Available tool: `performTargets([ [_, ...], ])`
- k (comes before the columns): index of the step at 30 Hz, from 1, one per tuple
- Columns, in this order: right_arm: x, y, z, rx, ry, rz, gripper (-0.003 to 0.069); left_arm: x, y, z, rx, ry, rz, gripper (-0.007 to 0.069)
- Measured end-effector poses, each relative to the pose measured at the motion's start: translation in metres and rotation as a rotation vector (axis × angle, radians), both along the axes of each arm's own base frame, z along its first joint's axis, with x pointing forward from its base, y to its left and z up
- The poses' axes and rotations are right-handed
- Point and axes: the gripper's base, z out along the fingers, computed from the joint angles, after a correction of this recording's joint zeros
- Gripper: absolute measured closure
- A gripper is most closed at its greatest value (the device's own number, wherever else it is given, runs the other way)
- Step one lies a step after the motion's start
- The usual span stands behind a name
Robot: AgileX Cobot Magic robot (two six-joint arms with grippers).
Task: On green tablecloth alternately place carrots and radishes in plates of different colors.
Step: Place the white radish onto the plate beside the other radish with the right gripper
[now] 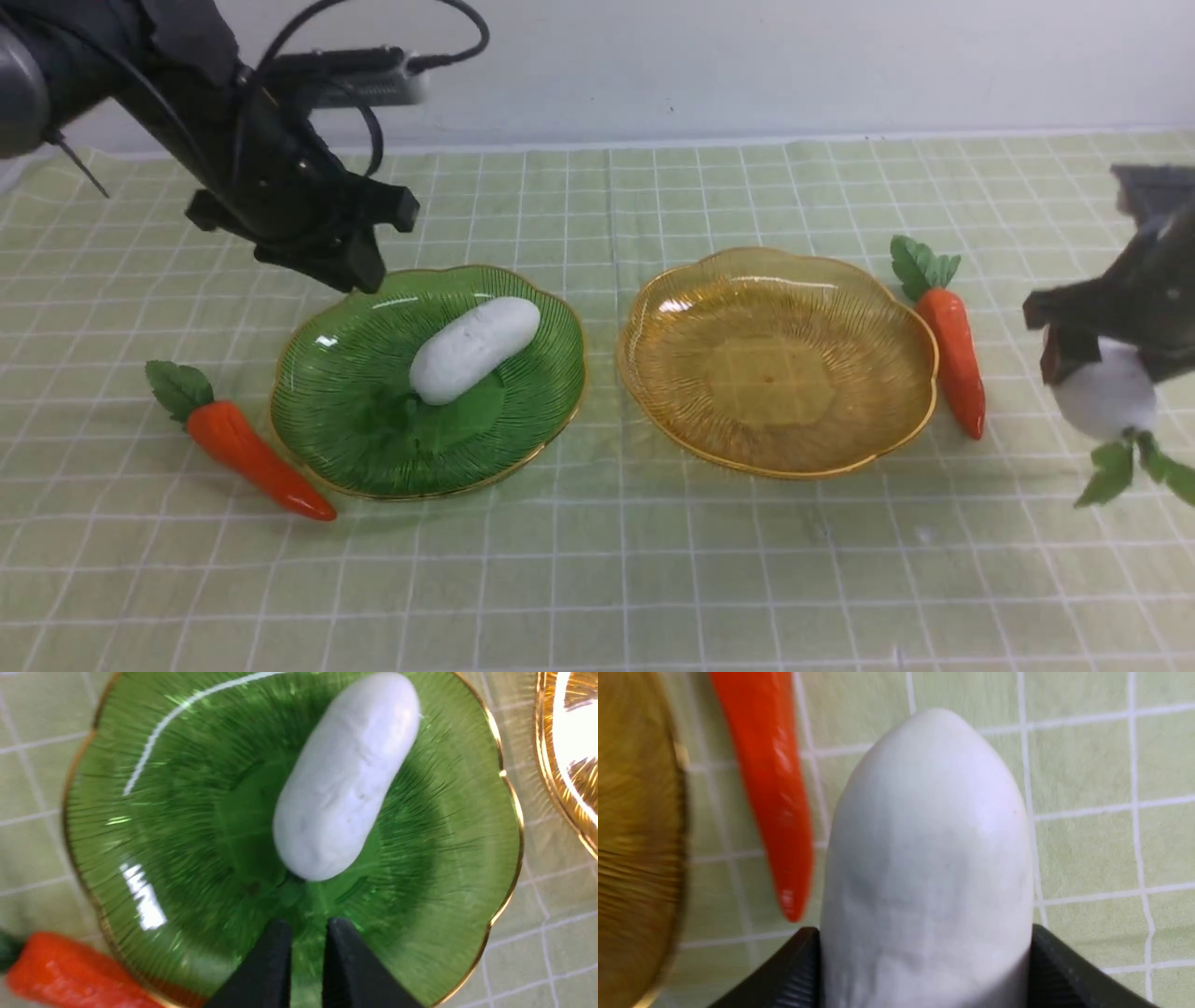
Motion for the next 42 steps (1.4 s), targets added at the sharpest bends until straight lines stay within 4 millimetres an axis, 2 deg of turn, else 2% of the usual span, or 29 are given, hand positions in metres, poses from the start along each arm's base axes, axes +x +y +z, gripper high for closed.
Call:
performTargets([
  [2,-0.007,0.019,0.03,0.088,-0.102,0.022,0.0184,-0.014,0.013,0.022,0.008,-0.034,0.045,0.0612],
  [3,-0.008,0.025,0.036,0.104,-0.128,0.041,0.0184,-0.015,0.014,0.024,0.007,-0.039,0.051,0.0615],
  [4,-0.01,0.049,0.05,0.185,-0.198,0.103,0.0184,-0.027,0.025,0.038,0.001,-0.072,0.089,0.0625],
  [6,-0.011,0.085,0.059,0.271,-0.269,0.211,0.0184,-0.04,0.039,0.047,-0.007,-0.099,0.133,0.0631],
  [9,-0.012,0.148,0.056,0.389,-0.295,0.377,0.0184,-0.057,0.059,0.043,-0.036,-0.102,0.209,0.0632],
  [11,-0.007,0.194,0.046,0.453,-0.29,0.473,0.0184,-0.066,0.072,0.027,-0.062,-0.07,0.266,0.0632],
  [12,-0.007,0.197,0.043,0.456,-0.282,0.478,0.0184,-0.068,0.074,0.023,-0.067,-0.059,0.274,0.0632],
  [13,-0.003,0.21,0.039,0.471,-0.279,0.498,0.0184,-0.07,0.076,0.017,-0.075,-0.044,0.286,0.0632],
  [14,0.004,0.227,0.026,0.489,-0.257,0.511,0.0184,-0.076,0.082,-0.001,-0.094,0.0,0.307,0.0632],
  [16,0.017,0.25,0.007,0.523,-0.219,0.499,0.0184,-0.082,0.084,-0.018,-0.113,0.046,0.306,0.0632],
  [17,0.018,0.252,0.005,0.531,-0.213,0.489,0.0184,-0.082,0.084,-0.018,-0.113,0.045,0.306,0.0632],
  [18,0.03,0.261,-0.008,0.565,-0.188,0.446,0.0184,-0.084,0.082,-0.026,-0.128,0.066,0.293,0.0632],
  [19,0.032,0.263,-0.013,0.569,-0.175,0.435,0.0184,-0.084,0.082,-0.027,-0.13,0.066,0.292,0.0632],
  [21,0.049,0.273,-0.035,0.607,-0.13,0.379,0.0184,-0.086,0.079,-0.031,-0.159,0.075,0.271,0.0632],
  [30,0.065,0.291,-0.066,0.723,-0.03,0.264,0.0172,-0.085,0.078,-0.029,-0.171,0.047,0.27,0.0632],
  [34,0.064,0.293,-0.07,0.746,-0.001,0.241,0.0121,-0.085,0.078,-0.029,-0.171,0.045,0.27,0.0632],
  [35,0.063,0.294,-0.069,0.76,0.016,0.242,0.0083,-0.085,0.078,-0.029,-0.17,0.046,0.27,0.0632],
  [38,0.062,0.294,-0.069,0.761,0.027,0.252,0.0062,-0.085,0.078,-0.029,-0.166,0.046,0.269,0.0628],
  [42,0.064,0.28,-0.052,0.75,0.016,0.328,0.006,-0.085,0.081,-0.029,-0.138,0.042,0.264,0.0553],
])
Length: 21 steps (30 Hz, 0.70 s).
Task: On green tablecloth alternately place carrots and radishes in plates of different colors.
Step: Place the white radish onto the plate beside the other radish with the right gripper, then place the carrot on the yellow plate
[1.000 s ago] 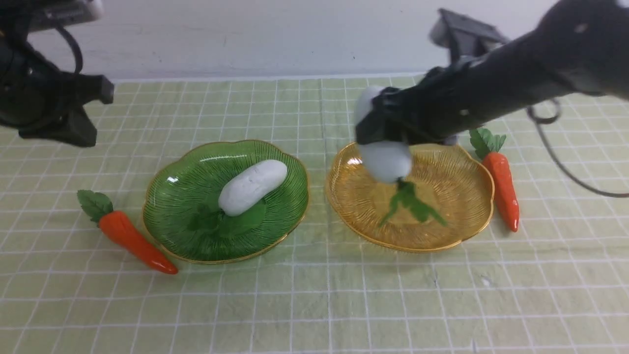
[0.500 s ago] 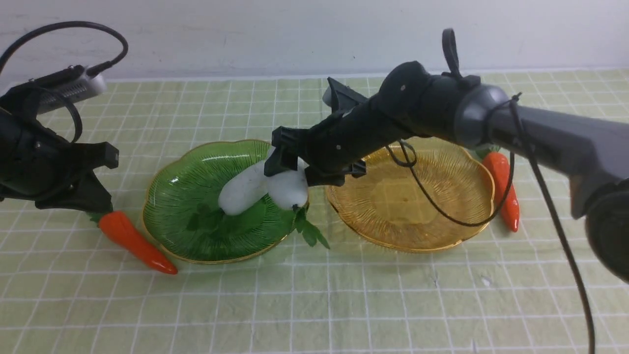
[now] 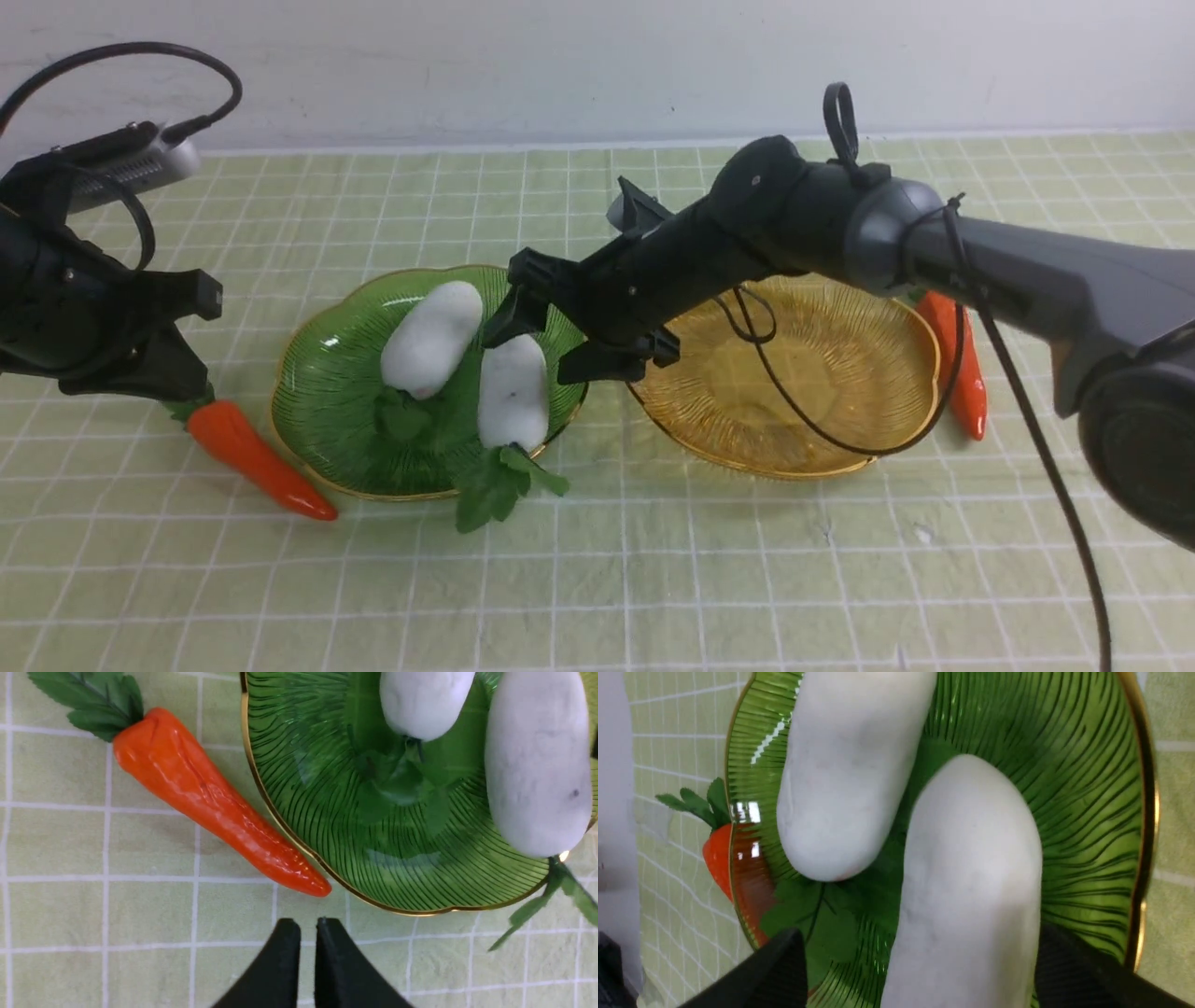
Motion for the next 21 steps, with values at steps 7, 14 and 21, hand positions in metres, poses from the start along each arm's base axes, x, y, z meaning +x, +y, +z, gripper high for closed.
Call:
performTargets([
  [7,-0.001,-0.064,0.099,-0.089,-0.174,0.123,0.0223,0.012,0.004,-0.018,-0.006,0.03,0.068,0.0268],
  [14,-0.025,-0.139,0.17,-0.463,-0.322,-0.027,0.0575,0.033,0.02,-0.055,0.025,0.085,0.264,0.0027],
  [21,-0.075,-0.177,0.218,-0.595,-0.398,-0.124,0.0672,0.058,0.031,-0.091,-0.019,0.066,0.407,0.0025],
])
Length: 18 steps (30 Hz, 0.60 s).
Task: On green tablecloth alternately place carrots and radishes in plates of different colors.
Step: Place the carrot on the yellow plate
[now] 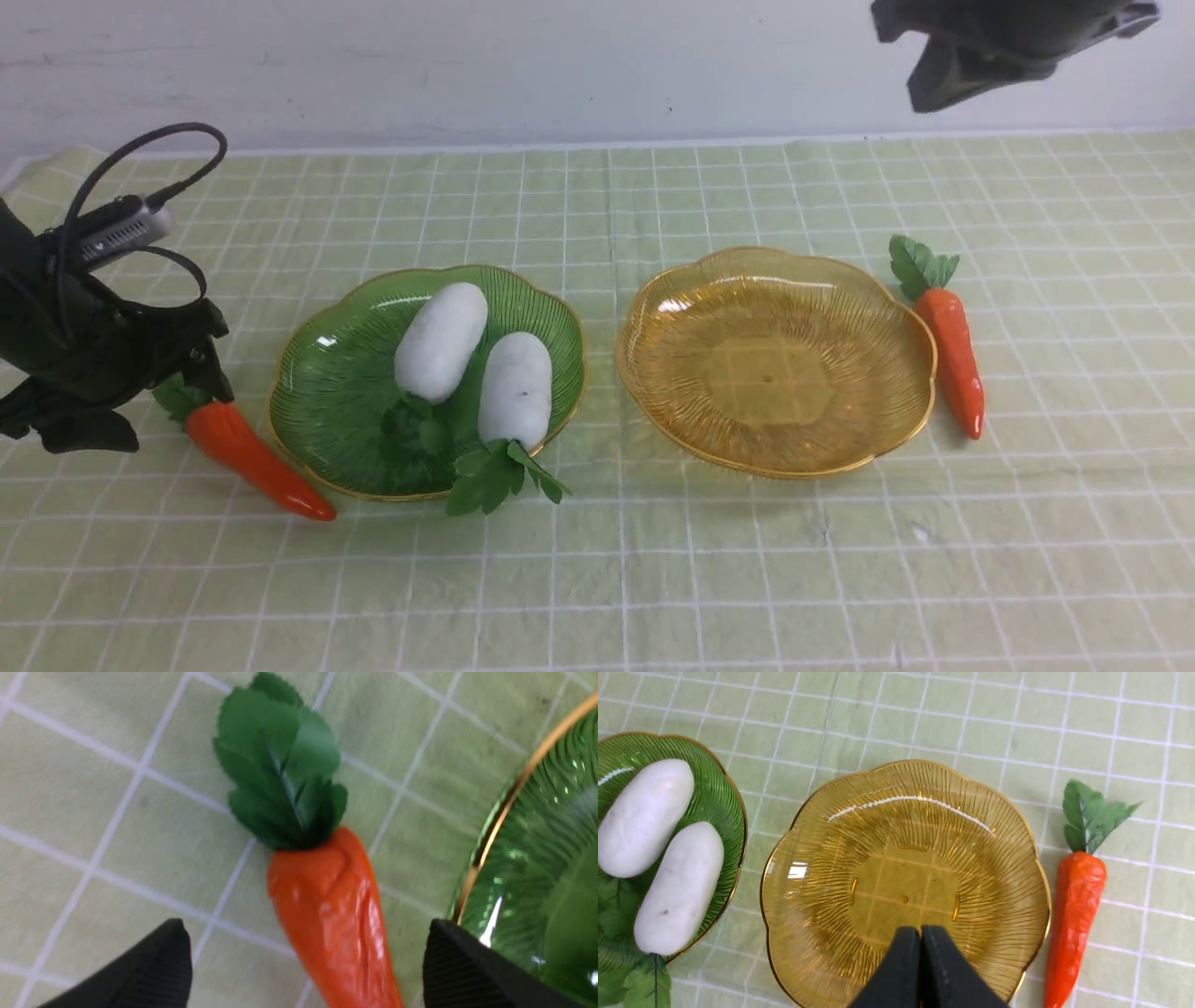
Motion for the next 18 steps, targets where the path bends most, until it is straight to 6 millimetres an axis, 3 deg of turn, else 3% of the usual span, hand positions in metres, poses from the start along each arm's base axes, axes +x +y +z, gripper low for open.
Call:
performTargets([
  [6,-0.017,-0.006,0.019,-0.005,-0.05,-0.005,0.0673,0.013,0.002,-0.032,-0.014,0.027,0.012,0.0108],
  [10,-0.019,-0.012,0.022,-0.064,-0.072,-0.025,0.0673,0.012,0.004,-0.035,0.009,0.053,-0.054,0.03],
  [13,-0.017,-0.021,0.022,-0.163,-0.094,-0.053,0.0673,0.009,0.009,-0.013,0.055,0.082,-0.126,0.0304],
  [18,-0.012,-0.043,0.021,-0.18,-0.088,-0.104,0.0673,0.001,0.012,0.075,0.126,-0.051,-0.158,0.0304],
])
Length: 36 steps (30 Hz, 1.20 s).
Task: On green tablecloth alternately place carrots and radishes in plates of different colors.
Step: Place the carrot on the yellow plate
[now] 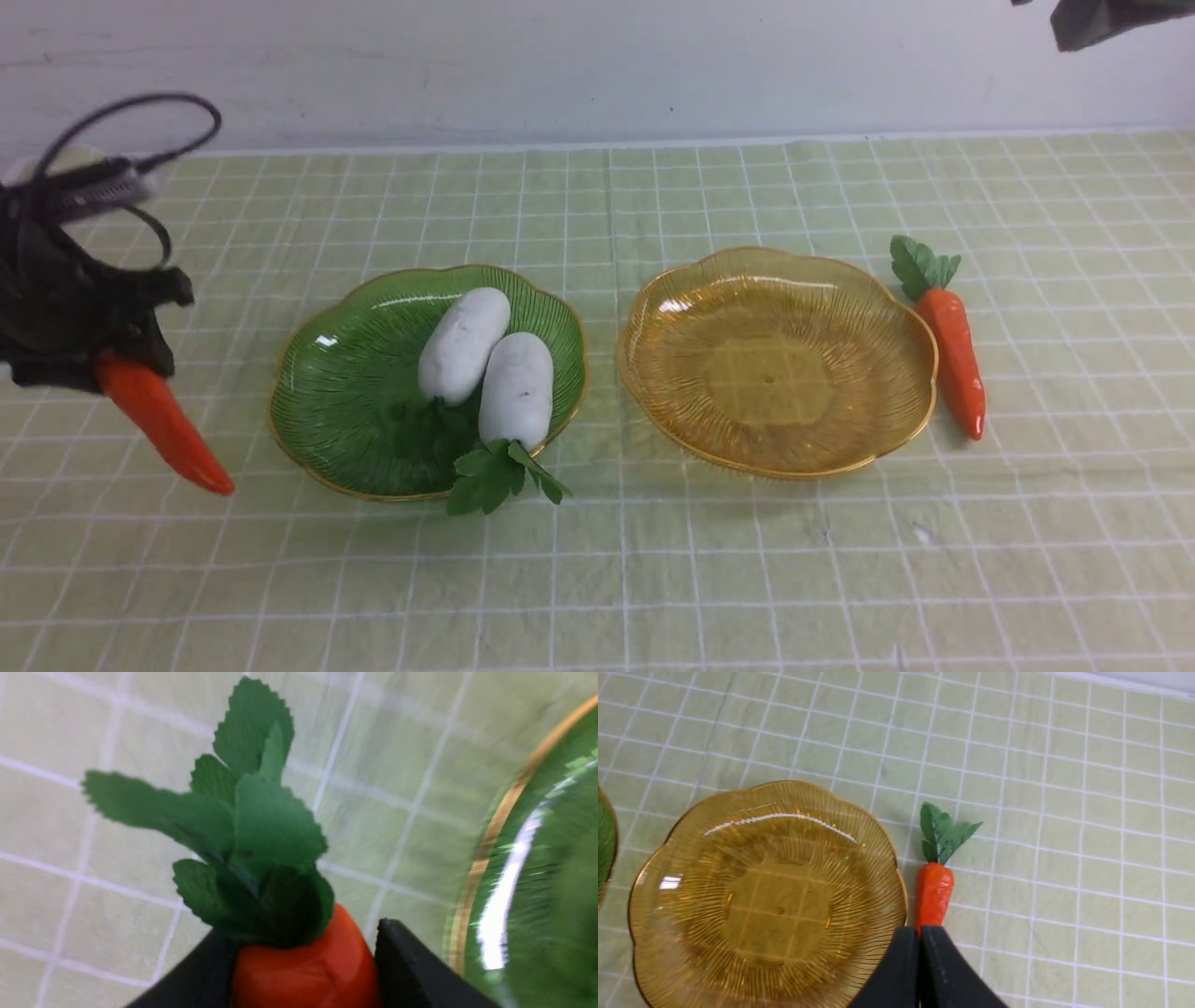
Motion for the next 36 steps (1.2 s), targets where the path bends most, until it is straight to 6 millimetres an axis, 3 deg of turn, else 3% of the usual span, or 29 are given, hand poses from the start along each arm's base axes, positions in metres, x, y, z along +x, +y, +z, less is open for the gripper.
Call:
performTargets([
  [1,0.0,-0.001,0.0,0.002,0.0,-0.004,0.0673,-0.001,-0.001,0.003,0.001,-0.007,-0.001,0.0304],
  [4,0.015,-0.031,-0.014,0.062,0.045,-0.083,0.0671,-0.009,-0.045,0.066,-0.062,-0.199,-0.153,0.0304],
  [6,0.02,-0.039,-0.02,0.087,0.064,-0.103,0.0666,-0.011,-0.065,0.078,-0.097,-0.247,-0.217,0.0304],
  [9,0.041,-0.061,-0.048,0.174,0.14,-0.15,0.0633,-0.012,-0.137,0.095,-0.233,-0.389,-0.419,0.0304],
  [12,0.059,-0.069,-0.075,0.233,0.204,-0.158,0.0571,-0.006,-0.19,0.09,-0.319,-0.469,-0.493,0.0304],
  [15,0.078,-0.069,-0.109,0.254,0.281,-0.14,0.0478,0.006,-0.248,0.059,-0.37,-0.494,-0.523,0.0304],
  [16,0.079,-0.069,-0.112,0.256,0.286,-0.139,0.0471,0.006,-0.248,0.06,-0.368,-0.503,-0.518,0.0304],
  [18,0.094,-0.066,-0.147,0.251,0.36,-0.129,0.0357,0.018,-0.284,0.022,-0.371,-0.467,-0.533,0.0304],
  [19,0.095,-0.066,-0.149,0.251,0.364,-0.129,0.035,0.019,-0.286,0.019,-0.37,-0.465,-0.534,0.0304],
  [21,0.106,-0.065,-0.181,0.233,0.429,-0.124,0.0263,0.029,-0.306,-0.012,-0.368,-0.409,-0.55,0.0304],
  [22,0.107,-0.065,-0.186,0.232,0.438,-0.125,0.0253,0.029,-0.307,-0.011,-0.37,-0.412,-0.551,0.0304],
  [24,0.114,-0.065,-0.211,0.227,0.489,-0.123,0.0201,0.04,-0.317,-0.037,-0.369,-0.368,-0.55,0.0304],
  [28,0.118,-0.065,-0.231,0.219,0.529,-0.114,0.0181,0.05,-0.321,-0.052,-0.355,-0.359,-0.561,0.0302],
  [36,0.122,-0.063,-0.256,0.219,0.575,-0.105,0.0176,0.059,-0.318,-0.067,-0.335,-0.345,-0.564,0.0152],
])
